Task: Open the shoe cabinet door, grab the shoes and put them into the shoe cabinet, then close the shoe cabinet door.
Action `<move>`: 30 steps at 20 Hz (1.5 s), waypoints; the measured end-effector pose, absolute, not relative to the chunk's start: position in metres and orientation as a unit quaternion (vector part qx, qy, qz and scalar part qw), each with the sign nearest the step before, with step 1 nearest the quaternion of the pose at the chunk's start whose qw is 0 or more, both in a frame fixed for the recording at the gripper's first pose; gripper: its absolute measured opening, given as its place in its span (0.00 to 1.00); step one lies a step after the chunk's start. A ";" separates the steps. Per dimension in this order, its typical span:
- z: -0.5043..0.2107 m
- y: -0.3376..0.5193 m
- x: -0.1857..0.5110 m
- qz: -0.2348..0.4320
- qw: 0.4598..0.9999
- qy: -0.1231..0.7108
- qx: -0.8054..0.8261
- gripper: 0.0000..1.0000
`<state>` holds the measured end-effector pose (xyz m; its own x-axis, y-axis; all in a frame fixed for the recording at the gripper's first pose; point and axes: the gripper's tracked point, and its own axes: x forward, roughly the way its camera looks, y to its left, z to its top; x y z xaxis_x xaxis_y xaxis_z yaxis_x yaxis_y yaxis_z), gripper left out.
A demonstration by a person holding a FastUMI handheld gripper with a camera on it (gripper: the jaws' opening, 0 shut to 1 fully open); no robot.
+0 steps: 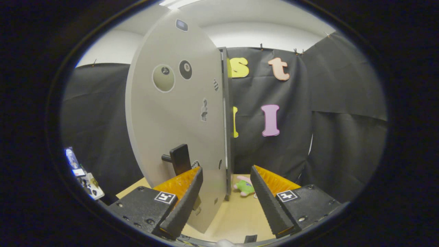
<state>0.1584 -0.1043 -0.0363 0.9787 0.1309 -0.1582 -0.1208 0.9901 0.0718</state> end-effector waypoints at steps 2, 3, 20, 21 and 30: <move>-0.037 -0.085 0.161 0.062 0.994 0.083 0.035 0.92; -0.038 -0.077 0.163 0.059 0.994 0.086 0.036 0.92; -0.053 0.051 0.220 0.058 0.991 0.110 0.050 0.92; -0.052 0.062 0.228 0.064 0.991 0.107 0.050 0.93; -0.029 0.104 0.254 0.049 0.995 0.076 0.035 0.97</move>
